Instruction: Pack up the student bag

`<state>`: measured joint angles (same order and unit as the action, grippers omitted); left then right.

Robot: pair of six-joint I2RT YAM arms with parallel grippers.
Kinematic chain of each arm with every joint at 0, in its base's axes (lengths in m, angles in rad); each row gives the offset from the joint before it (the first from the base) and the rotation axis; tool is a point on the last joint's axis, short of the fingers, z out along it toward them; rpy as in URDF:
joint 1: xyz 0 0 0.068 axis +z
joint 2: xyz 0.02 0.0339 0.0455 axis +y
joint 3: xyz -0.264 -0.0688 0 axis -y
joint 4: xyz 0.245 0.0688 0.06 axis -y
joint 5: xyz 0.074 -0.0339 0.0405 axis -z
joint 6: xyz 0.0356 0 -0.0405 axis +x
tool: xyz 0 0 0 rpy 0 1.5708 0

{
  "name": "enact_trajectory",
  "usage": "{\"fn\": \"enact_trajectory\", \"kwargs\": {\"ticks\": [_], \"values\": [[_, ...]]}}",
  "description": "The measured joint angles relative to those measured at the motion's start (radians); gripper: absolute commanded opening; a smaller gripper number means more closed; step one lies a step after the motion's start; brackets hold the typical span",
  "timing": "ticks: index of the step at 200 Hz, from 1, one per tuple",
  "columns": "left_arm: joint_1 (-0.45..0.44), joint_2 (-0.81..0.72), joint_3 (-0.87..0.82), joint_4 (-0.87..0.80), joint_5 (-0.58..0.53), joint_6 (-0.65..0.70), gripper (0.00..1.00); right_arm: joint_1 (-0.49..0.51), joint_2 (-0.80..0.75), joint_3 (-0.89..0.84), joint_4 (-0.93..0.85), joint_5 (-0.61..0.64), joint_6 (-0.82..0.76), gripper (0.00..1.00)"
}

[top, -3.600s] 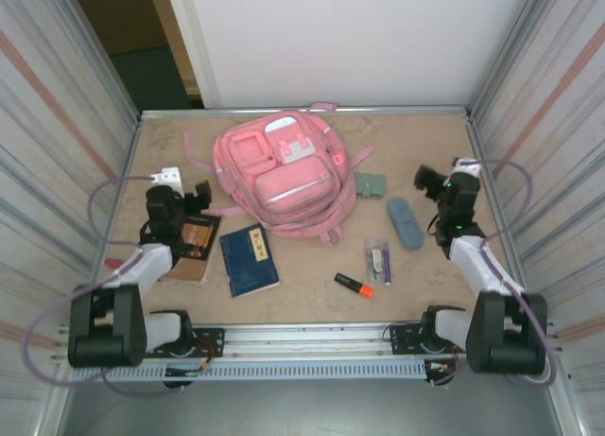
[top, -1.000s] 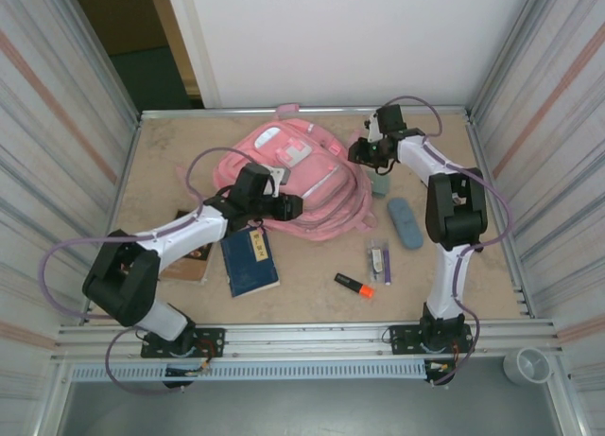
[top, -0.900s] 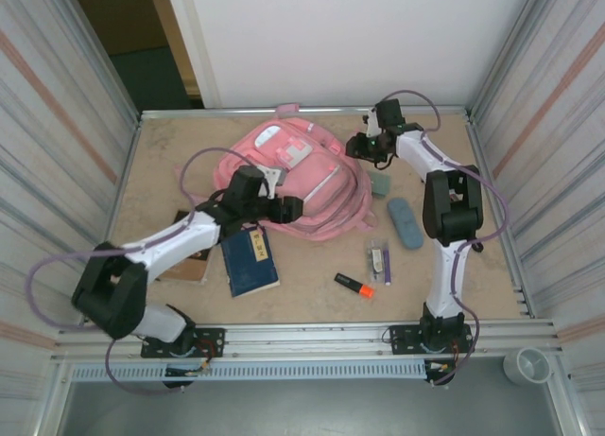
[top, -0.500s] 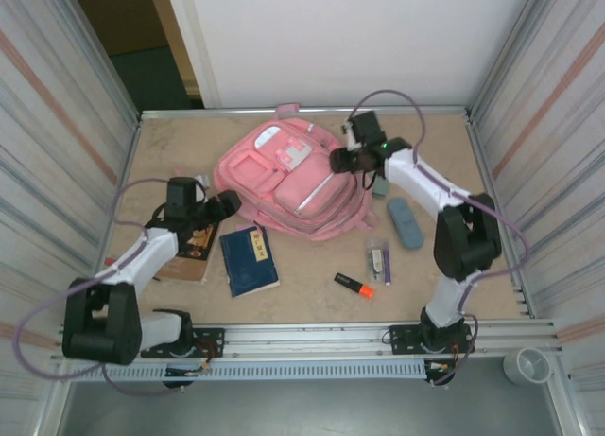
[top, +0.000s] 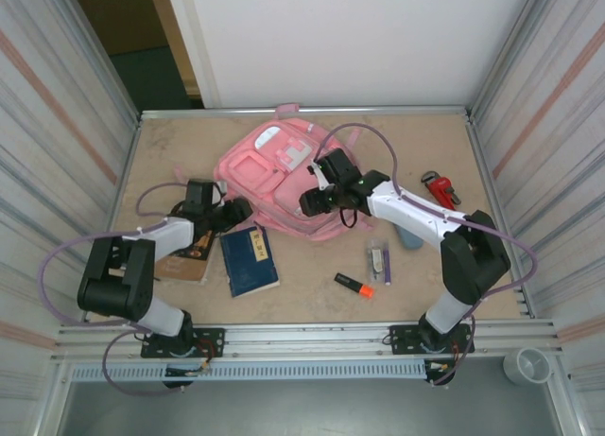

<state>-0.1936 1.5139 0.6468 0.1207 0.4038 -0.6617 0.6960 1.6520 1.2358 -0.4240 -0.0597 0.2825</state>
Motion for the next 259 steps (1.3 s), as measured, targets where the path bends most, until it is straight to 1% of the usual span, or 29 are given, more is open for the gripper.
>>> {"fn": "enact_trajectory", "kwargs": {"ticks": [33,58,69,91,114,142,164,189,208,227,259], "values": [[-0.016,0.043,0.0,0.072,-0.002,-0.002,0.3,0.052,0.0,-0.037,0.049,-0.013,0.023,0.61],[-0.034,0.068,0.0,0.113,-0.002,0.002,0.11,0.079,-0.001,-0.069,0.079,-0.042,0.032,0.6],[-0.038,0.072,0.0,0.13,0.006,-0.011,0.0,0.085,-0.003,-0.085,0.099,-0.054,0.037,0.59],[-0.038,0.055,-0.002,0.146,0.033,-0.059,0.0,0.109,-0.034,-0.154,0.158,-0.062,0.047,0.57],[-0.05,-0.015,-0.002,0.134,0.05,-0.132,0.0,0.166,-0.087,-0.247,0.249,-0.062,0.05,0.53],[-0.07,-0.102,0.021,0.102,0.079,-0.207,0.0,0.241,-0.104,-0.316,0.388,-0.037,0.05,0.45],[-0.076,-0.124,0.055,0.064,0.099,-0.245,0.0,0.302,-0.094,-0.355,0.499,0.037,0.059,0.37],[-0.077,-0.139,0.07,0.023,0.105,-0.264,0.0,0.352,-0.041,-0.372,0.611,0.153,0.076,0.34],[-0.077,-0.145,0.074,0.002,0.109,-0.273,0.0,0.365,-0.006,-0.398,0.703,0.22,0.075,0.31],[-0.079,-0.146,0.074,-0.005,0.116,-0.286,0.0,0.365,0.026,-0.436,0.808,0.281,0.063,0.3],[-0.079,-0.149,0.074,-0.012,0.132,-0.31,0.0,0.366,0.114,-0.47,1.0,0.355,-0.024,0.31]]}}
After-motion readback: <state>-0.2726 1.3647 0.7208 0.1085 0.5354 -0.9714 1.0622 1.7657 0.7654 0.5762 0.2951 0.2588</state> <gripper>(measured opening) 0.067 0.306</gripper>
